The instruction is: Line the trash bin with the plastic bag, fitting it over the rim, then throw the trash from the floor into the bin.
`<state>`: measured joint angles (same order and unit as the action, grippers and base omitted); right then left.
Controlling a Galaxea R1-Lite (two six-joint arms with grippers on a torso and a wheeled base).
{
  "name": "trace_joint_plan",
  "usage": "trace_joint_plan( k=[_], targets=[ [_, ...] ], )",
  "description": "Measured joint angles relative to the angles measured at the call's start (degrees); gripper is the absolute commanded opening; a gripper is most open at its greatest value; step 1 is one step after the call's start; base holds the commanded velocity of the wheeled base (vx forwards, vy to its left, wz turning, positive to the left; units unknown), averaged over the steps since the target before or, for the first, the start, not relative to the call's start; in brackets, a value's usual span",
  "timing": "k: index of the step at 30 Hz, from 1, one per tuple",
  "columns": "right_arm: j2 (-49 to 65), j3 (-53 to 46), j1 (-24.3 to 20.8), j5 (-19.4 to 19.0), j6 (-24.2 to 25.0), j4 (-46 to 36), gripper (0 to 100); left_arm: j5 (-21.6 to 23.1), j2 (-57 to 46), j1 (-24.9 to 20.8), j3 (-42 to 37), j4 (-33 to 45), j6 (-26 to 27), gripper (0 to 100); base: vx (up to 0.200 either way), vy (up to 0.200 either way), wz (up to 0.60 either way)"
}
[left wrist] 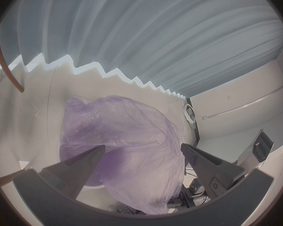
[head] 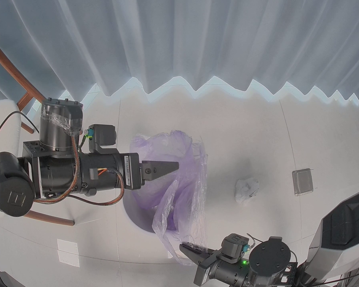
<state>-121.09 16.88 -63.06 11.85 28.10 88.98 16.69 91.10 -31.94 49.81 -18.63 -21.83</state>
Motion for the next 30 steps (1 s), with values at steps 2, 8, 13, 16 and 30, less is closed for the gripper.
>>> trace_joint_plan(
  k=[2,8,13,16,30],
  targets=[
    [0.0,0.0,0.0,0.02,0.01,0.0,0,0.04,-0.15,0.24,0.1,-0.01,0.16,100,0.0,0.0,0.0],
    [0.0,-0.07,-0.11,0.02,0.01,0.0,0,0.17,0.74,0.3,1.65,-0.06,0.3,100,0.0,0.0,0.0],
    [-0.02,-0.1,-0.22,0.02,0.01,0.0,0,0.17,2.32,-0.06,3.33,-0.09,0.33,100,0.0,0.0,0.0],
    [-0.02,-0.11,-0.27,0.02,0.04,0.0,0,0.2,3.57,-0.55,4.38,-0.09,0.33,100,0.0,0.0,0.0],
    [-0.07,-0.07,-0.28,0.02,0.09,0.0,0,-0.13,9.2,-2.49,8.07,-0.11,0.38,0,0.0,0.0,0.0]
  ],
)
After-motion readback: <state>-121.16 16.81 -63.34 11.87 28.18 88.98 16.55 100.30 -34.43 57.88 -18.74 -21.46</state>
